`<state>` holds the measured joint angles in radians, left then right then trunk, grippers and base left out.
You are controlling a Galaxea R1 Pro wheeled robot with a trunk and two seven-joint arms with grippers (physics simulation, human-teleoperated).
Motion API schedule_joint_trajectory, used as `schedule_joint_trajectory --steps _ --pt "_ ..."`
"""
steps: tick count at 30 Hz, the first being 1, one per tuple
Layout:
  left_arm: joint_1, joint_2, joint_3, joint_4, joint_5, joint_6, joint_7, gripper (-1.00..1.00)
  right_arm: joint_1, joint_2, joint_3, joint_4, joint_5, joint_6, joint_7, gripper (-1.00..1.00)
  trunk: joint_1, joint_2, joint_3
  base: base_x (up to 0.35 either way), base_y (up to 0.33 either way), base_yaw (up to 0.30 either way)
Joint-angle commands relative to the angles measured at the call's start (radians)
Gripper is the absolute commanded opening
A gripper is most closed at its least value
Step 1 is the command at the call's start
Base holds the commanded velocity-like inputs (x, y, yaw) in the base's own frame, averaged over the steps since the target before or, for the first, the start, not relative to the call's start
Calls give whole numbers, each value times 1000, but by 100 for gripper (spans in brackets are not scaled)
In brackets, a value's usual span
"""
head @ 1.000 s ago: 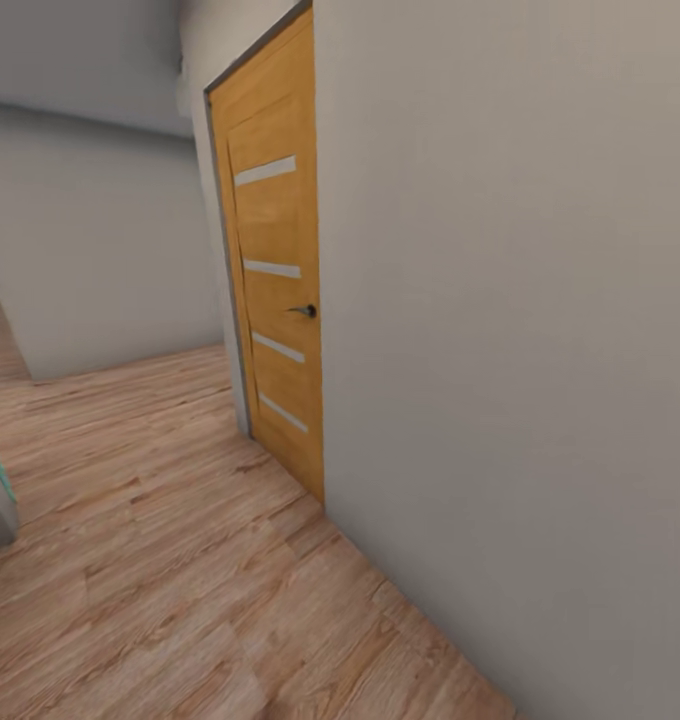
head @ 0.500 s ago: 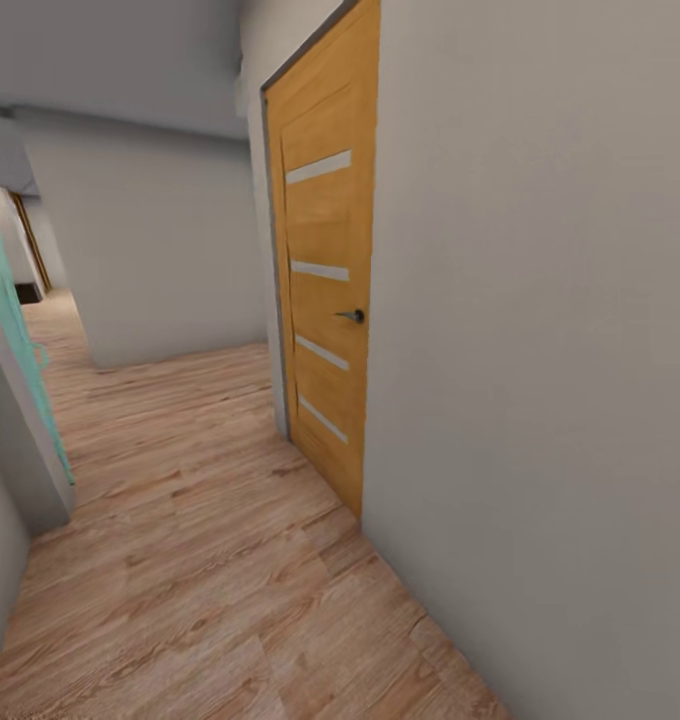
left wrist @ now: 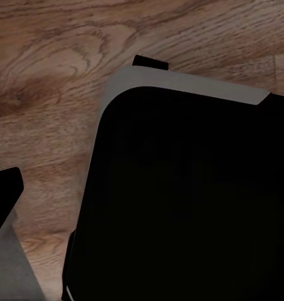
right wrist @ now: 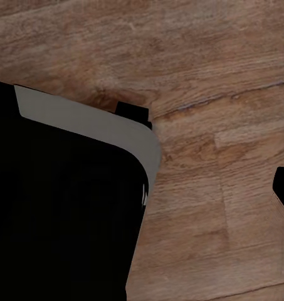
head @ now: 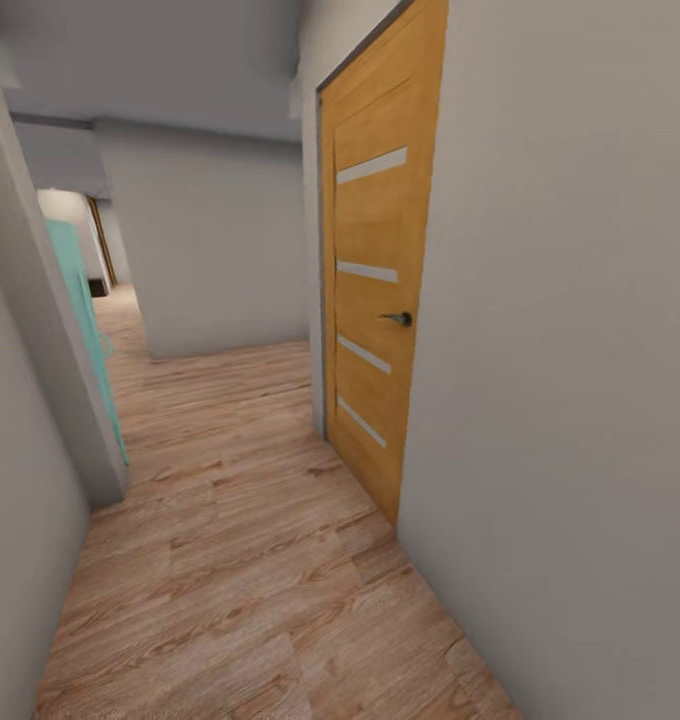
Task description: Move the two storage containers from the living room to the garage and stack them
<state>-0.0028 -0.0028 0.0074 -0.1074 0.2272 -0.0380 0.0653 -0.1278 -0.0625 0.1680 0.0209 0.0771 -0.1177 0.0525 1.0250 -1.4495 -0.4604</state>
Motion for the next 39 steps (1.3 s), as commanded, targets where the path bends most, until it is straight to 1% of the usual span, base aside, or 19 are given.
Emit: schedule_joint_trajectory --steps 1,14,19,33,36,39 --pt "0 0 0 0 4 -3 2 100 -1 0 1 2 8 -5 1 100 0 -1 -1 4 0 279" --pt "0 0 0 0 4 -3 3 100 -1 -2 2 2 9 -6 1 100 0 -1 -1 1 0 279" --pt "0 0 0 0 4 -3 3 100 -1 -1 4 2 9 -32 1 100 0 -1 -1 0 0 279" --pt "0 0 0 0 4 -3 3 100 -1 0 4 2 4 -37 1 100 0 -1 -1 6 0 279" --pt "0 -1 0 -1 4 -3 3 100 -1 0 3 3 -6 -35 2 100 0 -1 -1 72 0 279" --pt "0 -2 0 -1 5 -3 3 100 -1 -1 2 4 -32 -35 2 100 0 -1 -1 103 0 216"
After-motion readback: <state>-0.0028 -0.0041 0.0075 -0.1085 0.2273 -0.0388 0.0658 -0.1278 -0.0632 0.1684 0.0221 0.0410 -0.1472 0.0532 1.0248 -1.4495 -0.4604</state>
